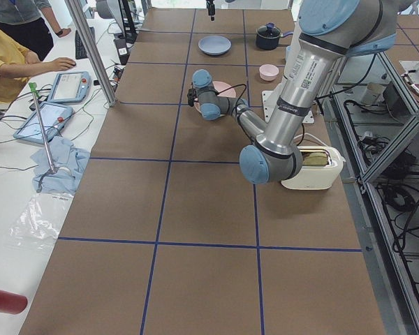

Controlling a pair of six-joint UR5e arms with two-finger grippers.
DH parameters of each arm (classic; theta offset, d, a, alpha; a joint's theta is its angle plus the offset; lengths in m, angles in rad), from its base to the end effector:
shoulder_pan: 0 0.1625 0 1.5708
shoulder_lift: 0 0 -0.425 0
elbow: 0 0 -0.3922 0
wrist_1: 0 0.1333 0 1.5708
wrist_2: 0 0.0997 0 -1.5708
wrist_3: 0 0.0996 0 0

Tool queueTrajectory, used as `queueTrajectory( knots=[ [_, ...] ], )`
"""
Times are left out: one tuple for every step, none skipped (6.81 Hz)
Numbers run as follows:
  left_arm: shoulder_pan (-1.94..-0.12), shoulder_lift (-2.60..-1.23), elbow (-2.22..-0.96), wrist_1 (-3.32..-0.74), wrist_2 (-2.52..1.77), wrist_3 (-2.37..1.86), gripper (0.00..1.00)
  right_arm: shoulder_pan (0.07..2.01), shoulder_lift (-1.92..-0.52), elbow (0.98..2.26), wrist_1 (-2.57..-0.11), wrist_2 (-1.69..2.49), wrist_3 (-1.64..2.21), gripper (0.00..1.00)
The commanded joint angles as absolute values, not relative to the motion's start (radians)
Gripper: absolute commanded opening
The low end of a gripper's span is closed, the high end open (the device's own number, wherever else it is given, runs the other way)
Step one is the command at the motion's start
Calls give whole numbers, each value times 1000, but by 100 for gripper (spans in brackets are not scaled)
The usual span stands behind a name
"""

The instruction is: Stack three plates with pink and blue

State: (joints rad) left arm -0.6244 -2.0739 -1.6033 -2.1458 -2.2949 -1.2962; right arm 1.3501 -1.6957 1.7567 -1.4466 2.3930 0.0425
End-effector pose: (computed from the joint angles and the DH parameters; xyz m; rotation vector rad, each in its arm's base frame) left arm 0.4907 -0.4366 0.2785 -0.1213 1.2262 0.0973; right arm -0.0394 -0.4513 0.6086 0.0657 -0.8376 -0.2437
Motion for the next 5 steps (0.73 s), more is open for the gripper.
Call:
queueTrajectory(
  knots=[
    [-617, -2080, -1601, -2148, -2295, -1296, 10, 1348, -1697, 1756, -1447, 2393, 43, 100],
    [-617, -2080, -1600, -2149, -2295, -1296, 13, 1347, -1697, 1755, -1447, 2393, 41, 100],
    [-615, -2080, -1595, -2151, -2295, -1296, 17, 1345, -1697, 1755, -1447, 2393, 43, 100],
    [-614, -2082, -1595, -2157, -2295, -1296, 30, 1345, -1697, 1749, -1447, 2396, 43, 100],
    [-612, -2083, -1585, -2199, -2295, -1296, 55, 1342, -1697, 1744, -1447, 2398, 43, 100]
  ],
)
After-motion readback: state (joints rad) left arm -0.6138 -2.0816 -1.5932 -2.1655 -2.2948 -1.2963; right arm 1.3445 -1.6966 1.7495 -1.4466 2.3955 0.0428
